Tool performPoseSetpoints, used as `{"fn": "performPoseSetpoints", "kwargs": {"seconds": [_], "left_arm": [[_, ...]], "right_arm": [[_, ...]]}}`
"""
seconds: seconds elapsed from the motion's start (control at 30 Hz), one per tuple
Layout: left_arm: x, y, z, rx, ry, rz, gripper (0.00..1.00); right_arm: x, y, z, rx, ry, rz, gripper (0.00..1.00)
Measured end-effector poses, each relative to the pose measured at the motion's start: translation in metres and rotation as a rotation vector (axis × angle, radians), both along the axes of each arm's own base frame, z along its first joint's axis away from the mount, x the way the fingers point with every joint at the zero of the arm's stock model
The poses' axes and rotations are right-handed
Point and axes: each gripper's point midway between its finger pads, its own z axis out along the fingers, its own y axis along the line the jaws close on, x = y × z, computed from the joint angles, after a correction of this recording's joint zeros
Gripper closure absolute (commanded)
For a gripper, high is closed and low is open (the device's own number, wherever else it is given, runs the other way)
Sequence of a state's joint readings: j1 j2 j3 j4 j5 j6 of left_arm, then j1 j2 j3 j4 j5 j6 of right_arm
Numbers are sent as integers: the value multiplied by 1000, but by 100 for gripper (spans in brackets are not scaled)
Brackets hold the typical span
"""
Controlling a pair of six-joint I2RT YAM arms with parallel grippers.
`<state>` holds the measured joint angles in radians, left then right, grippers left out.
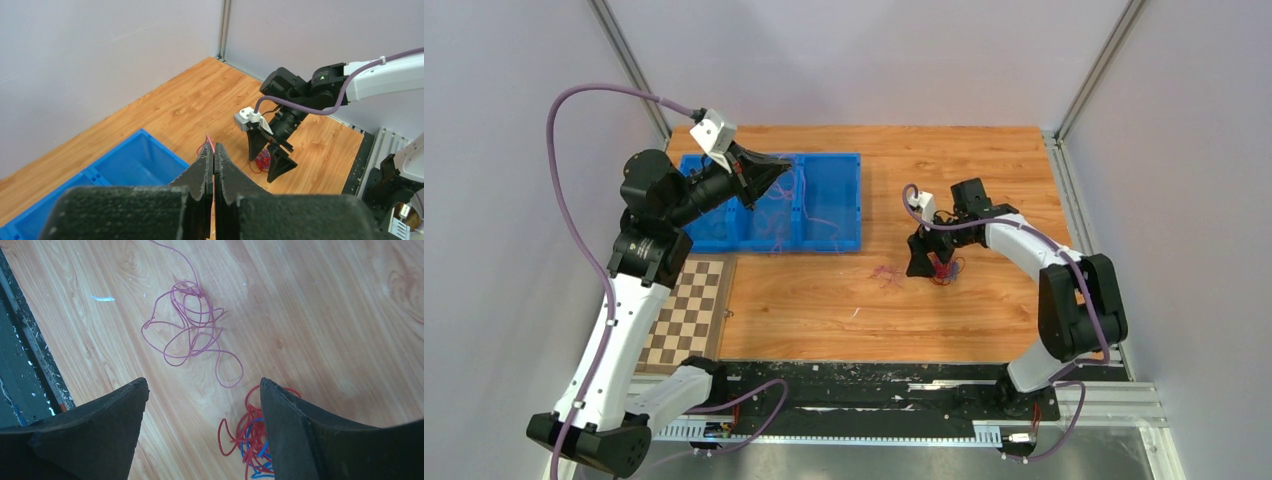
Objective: Untangle the cables
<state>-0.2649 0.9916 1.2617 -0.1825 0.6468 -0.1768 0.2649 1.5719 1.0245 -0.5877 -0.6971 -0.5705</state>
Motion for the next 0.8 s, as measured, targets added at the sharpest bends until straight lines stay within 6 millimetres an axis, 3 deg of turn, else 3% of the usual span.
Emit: {"fn": "performPoseSetpoints", "kwargs": {"seconds": [0.2, 0.33, 0.4, 0.47, 0.6, 0.7, 0.8], "left_arm": [[1, 0, -6, 15, 14, 2, 100], [2, 0, -9, 24, 18, 2, 100], [2, 1, -9, 28, 17, 3, 100], [3, 2, -11, 36, 15, 9, 100], [10, 11, -17, 54, 30, 58, 100], [21, 27, -23, 66, 54, 134, 100], [35, 56, -30, 72, 85, 257, 100]], "right_arm": [[-4, 16, -19, -15, 44, 42, 22], [-3, 25, -33, -36, 56, 59, 31], [-2, 25, -43, -62, 69, 54, 46], [2, 22, -52, -95, 72, 40, 69], [8, 10, -61, -157, 60, 13, 99], [14, 0, -58, -178, 44, -16, 100], [25, -19, -43, -199, -3, -70, 100]]}}
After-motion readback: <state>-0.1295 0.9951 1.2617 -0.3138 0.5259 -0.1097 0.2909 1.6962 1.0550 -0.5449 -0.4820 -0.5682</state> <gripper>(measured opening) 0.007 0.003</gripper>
